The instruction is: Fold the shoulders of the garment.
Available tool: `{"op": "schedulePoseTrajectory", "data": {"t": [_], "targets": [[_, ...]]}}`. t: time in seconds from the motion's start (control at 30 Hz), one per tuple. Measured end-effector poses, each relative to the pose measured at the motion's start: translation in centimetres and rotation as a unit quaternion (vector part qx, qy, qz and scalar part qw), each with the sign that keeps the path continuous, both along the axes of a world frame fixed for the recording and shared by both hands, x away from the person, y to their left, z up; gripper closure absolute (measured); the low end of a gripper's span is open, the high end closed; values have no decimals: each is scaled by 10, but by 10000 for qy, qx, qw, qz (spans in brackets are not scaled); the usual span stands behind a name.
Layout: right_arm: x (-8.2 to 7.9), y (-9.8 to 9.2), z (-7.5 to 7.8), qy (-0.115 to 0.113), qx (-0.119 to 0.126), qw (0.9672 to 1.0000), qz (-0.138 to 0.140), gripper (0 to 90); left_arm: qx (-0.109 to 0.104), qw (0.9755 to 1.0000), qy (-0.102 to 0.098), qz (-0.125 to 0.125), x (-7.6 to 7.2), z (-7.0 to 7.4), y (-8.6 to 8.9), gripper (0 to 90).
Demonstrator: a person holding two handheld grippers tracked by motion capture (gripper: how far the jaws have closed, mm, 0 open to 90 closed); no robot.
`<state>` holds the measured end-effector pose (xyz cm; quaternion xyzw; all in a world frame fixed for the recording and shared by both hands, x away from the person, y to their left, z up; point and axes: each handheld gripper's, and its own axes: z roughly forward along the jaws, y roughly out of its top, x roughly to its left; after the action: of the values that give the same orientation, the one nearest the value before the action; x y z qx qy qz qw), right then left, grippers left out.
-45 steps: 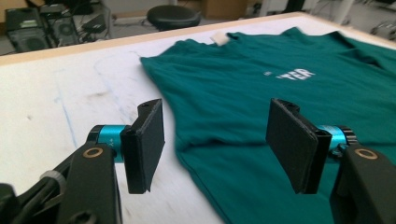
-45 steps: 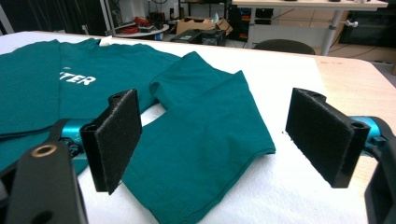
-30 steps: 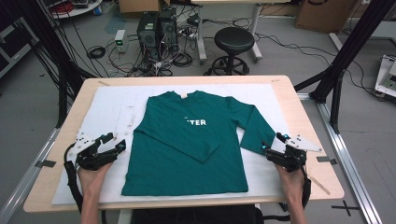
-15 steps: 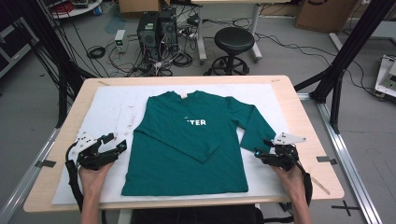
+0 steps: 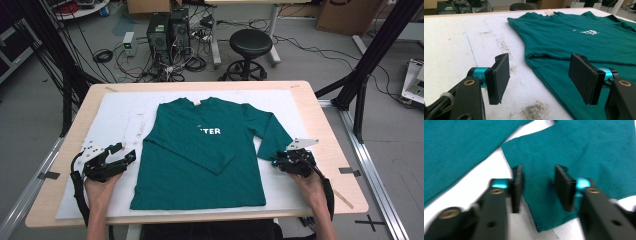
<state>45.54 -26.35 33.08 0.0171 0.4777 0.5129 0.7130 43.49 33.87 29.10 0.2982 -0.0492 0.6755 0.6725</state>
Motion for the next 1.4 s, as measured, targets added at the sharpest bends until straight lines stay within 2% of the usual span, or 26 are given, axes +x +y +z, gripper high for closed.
{"op": "schedulePoseTrajectory", "data": {"t": [0.03, 0.07, 0.17, 0.27, 0.37, 0.5, 0.57, 0.67, 0.83, 0.97, 1.13, 1.23, 1.37, 1.4], "targets": [[-1, 0, 0, -30, 24, 10000, -43, 808, -8, 10000, 4, 4, 0, 0, 0, 332], [-1, 1, 0, -80, 84, 9999, -111, 842, -12, 10000, 6, 14, 0, 0, 0, 332], [-5, -2, 3, -77, 224, 9997, 101, 861, -5, 10000, 3, 0, 0, 0, 0, 333], [-22, -2, -1, -283, 340, 9971, 612, 863, -11, 10000, 12, -10, 0, 0, 0, 334], [-48, 8, -8, -688, 224, 9921, 1029, 863, -4, 10000, 24, 8, 0, 0, 0, 334], [-76, 40, -12, -979, -63, 9867, 1296, 863, 13, 10000, 18, 8, 0, 0, 0, 335], [-83, 61, -11, -919, -214, 9849, 1453, 861, 13, 10000, 13, 3, 0, 0, 0, 335], [-84, 95, -7, -759, -464, 9837, 1563, 860, 16, 10000, 16, -12, 0, 0, 0, 334], [-77, 155, -3, -522, -850, 9833, 1524, 858, 23, 10000, 21, -46, 0, 0, 1, 335], [-69, 190, -1, -409, -1038, 9836, 1416, 856, 27, 10000, 23, -74, 0, 0, 2, 335], [-54, 223, 6, -140, -1222, 9813, 1482, 844, 68, 9999, -1, -93, 0, 0, 2, 337], [-47, 239, 7, -78, -1300, 9812, 1423, 849, 63, 9999, 3, -81, 0, 0, 2, 337], [-41, 255, 8, -30, -1445, 9792, 1422, 870, 57, 10000, 2, -77, 0, 0, 2, 337], [-41, 258, 9, -8, -1526, 9776, 1449, 892, 56, 10000, 1, -74, 0, 0, 2, 337]]}}
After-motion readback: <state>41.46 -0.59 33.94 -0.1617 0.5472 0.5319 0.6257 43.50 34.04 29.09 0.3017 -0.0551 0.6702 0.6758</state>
